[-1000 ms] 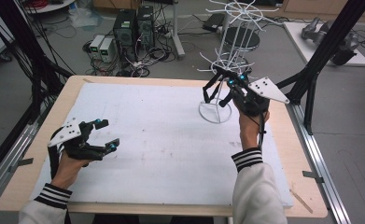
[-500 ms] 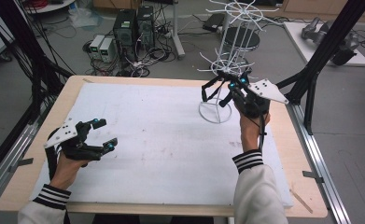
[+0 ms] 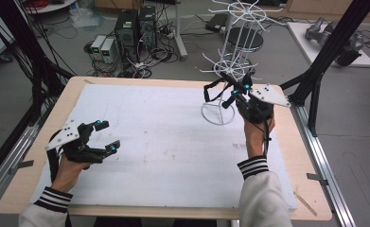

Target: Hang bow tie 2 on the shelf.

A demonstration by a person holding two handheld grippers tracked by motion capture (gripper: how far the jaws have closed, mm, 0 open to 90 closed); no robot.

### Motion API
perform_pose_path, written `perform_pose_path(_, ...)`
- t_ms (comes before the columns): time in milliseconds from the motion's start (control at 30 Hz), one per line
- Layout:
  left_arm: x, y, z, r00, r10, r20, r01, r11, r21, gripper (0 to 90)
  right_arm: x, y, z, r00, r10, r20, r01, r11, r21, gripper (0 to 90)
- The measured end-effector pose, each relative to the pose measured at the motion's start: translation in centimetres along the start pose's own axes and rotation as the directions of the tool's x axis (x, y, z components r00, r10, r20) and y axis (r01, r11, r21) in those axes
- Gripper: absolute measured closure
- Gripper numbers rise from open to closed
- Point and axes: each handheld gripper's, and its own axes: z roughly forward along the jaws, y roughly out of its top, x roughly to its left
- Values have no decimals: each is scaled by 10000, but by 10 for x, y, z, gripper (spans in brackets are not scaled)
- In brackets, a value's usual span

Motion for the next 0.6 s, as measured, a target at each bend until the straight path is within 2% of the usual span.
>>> perform_pose_path(133, 0, 0, 1, 10000, -52, 28, 53, 10000, -59, 126, 0, -2, 2, 9999, -138, -97, 143, 9988, 472, 655)
perform_pose_path(200, 0, 0, 1, 10000, -60, 20, 60, 10000, -60, 126, 1, -2, 4, 9998, -182, -91, 187, 9980, 610, 553)
perform_pose_path(267, 0, 0, 1, 10000, -18, 37, 18, 10000, -25, 125, 3, -3, 6, 9999, -89, -118, 98, 9966, 823, 492)
perform_pose_path(600, 1, -1, 0, 10000, -42, -5, 42, 10000, -32, 126, 6, -1, 4, 9998, -117, -181, 129, 9973, 718, 401)
